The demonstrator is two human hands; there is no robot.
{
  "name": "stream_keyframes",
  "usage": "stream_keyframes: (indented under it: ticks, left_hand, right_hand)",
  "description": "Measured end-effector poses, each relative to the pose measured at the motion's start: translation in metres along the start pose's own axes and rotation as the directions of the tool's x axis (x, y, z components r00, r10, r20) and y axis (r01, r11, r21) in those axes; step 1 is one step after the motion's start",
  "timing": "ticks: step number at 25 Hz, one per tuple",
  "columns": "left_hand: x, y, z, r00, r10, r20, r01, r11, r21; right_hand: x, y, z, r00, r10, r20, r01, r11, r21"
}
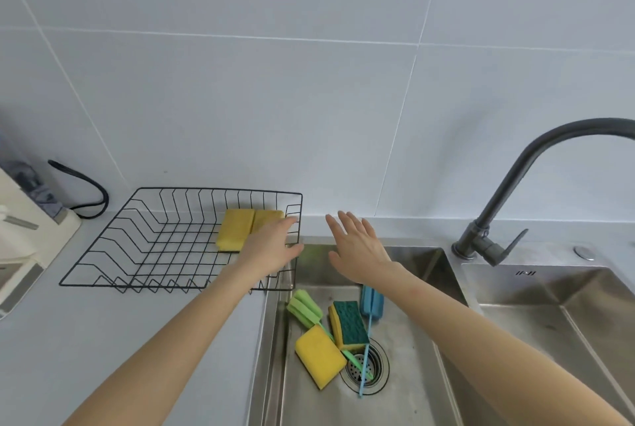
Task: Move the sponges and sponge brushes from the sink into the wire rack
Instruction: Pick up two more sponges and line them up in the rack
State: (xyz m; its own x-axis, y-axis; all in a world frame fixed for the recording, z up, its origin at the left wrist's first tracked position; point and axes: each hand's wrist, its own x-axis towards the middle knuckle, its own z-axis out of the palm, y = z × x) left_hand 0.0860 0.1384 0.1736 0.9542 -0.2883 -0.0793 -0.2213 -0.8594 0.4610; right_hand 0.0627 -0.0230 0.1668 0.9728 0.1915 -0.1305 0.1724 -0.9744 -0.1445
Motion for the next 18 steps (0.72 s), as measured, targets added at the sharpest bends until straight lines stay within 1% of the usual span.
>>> stream_keyframes:
  ticks: [2, 8, 13, 18]
  left_hand:
    - [-0.007, 0.012, 0.010, 1.000, 0.018, 0.012, -0.018, 1.000, -0.003]
    - [-0.018, 0.035, 0.047, 0.996, 0.008, 0.085, -0.008, 1.000, -0.002]
    - [-0.022, 0.036, 0.082, 0.984, -0.051, 0.173, 0.047, 0.998, 0.033]
    - [-0.025, 0.028, 0.124, 0.960, -0.104, 0.260, 0.101, 0.995, 0.026]
  right_hand:
    - [-0.013, 0.011, 0.004, 1.000, 0.018, 0.018, -0.018, 1.000, 0.005]
    - [-0.036, 0.038, 0.023, 0.997, 0.037, 0.066, -0.037, 0.999, 0.010]
    - [-0.041, 0.056, 0.048, 0.991, 0.038, 0.130, -0.043, 0.998, 0.038]
    - [-0.040, 0.071, 0.087, 0.969, 0.050, 0.244, -0.071, 0.994, 0.079]
